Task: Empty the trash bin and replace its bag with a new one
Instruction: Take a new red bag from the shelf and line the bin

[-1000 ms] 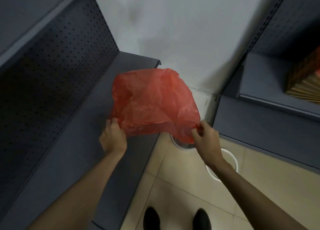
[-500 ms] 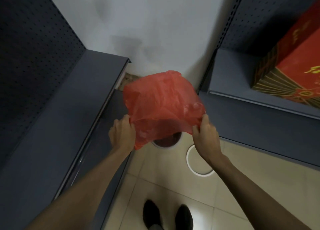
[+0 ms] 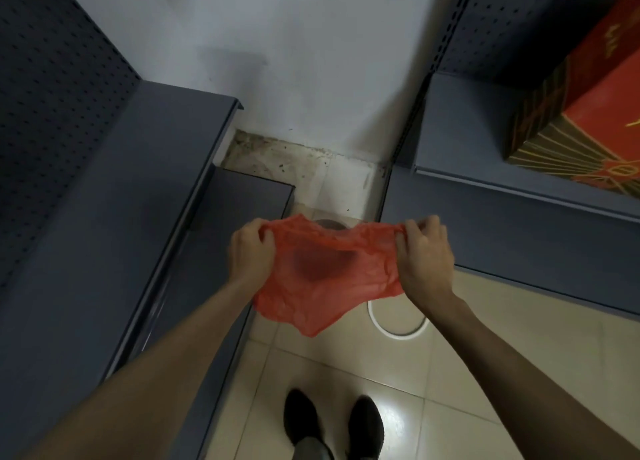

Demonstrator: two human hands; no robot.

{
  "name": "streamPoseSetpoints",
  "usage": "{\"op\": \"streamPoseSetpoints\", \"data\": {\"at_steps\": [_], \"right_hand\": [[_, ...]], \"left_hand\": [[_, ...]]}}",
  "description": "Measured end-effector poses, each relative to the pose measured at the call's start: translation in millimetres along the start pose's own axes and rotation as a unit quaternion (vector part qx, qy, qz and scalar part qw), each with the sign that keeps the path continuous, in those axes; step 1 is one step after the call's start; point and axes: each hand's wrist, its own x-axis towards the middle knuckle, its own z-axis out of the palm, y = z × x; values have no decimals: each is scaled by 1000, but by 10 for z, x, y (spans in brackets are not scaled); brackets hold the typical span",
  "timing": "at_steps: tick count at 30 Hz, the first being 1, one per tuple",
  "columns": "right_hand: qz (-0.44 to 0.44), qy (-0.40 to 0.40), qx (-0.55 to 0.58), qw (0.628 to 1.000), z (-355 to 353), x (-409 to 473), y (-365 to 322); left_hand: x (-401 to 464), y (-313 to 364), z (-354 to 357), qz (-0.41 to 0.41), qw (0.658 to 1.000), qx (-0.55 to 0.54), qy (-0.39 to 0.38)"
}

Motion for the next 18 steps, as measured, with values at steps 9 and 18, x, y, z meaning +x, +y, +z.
{"op": "streamPoseSetpoints", "data": {"at_steps": [9, 18], "right_hand": [[-14, -43, 84, 995, 568, 324, 58], [-16, -11, 284, 959, 1551, 989, 425]], "left_hand": [[448, -330, 551, -53, 994, -88, -47], [1137, -901, 1269, -35, 993, -97, -56]]}}
